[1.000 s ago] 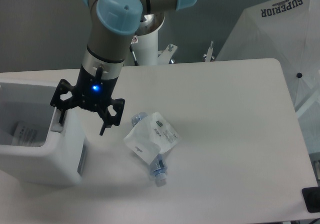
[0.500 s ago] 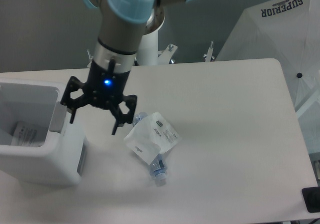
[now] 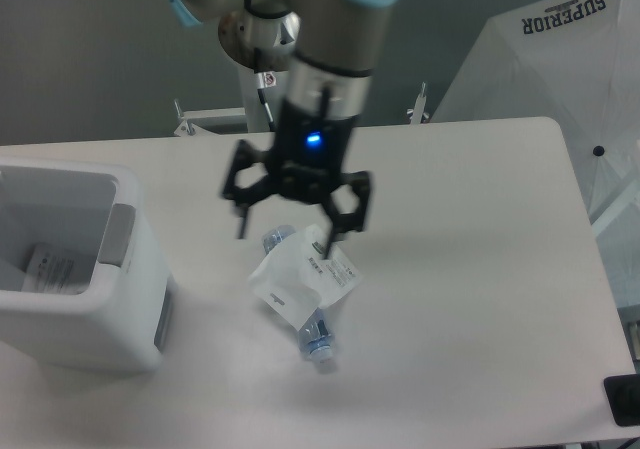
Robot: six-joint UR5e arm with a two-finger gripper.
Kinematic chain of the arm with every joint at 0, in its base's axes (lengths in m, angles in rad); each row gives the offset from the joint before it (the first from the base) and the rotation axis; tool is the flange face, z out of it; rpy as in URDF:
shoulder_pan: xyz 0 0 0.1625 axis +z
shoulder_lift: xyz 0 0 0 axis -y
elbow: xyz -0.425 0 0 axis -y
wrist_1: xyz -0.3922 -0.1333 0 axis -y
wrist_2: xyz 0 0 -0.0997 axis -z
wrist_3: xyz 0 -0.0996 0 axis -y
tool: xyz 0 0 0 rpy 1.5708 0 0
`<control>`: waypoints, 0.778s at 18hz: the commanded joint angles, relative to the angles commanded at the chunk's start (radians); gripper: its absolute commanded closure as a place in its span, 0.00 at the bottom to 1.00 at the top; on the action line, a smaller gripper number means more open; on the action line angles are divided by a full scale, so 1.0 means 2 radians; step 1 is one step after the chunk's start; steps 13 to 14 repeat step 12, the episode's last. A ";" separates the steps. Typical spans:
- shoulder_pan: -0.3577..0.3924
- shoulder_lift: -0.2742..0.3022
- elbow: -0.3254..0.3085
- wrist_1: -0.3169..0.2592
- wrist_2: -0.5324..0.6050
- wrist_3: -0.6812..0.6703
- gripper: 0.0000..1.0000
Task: Open the trash can
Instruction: 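Lift the gripper away from the opened trash can toward the bottle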
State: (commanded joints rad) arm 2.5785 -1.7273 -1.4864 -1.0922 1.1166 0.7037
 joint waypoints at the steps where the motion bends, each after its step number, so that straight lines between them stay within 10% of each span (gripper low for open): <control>1: 0.008 -0.001 -0.001 -0.001 0.017 0.015 0.00; 6: 0.045 -0.014 -0.039 -0.001 0.139 0.113 0.00; 14: 0.084 -0.043 -0.048 -0.007 0.160 0.228 0.00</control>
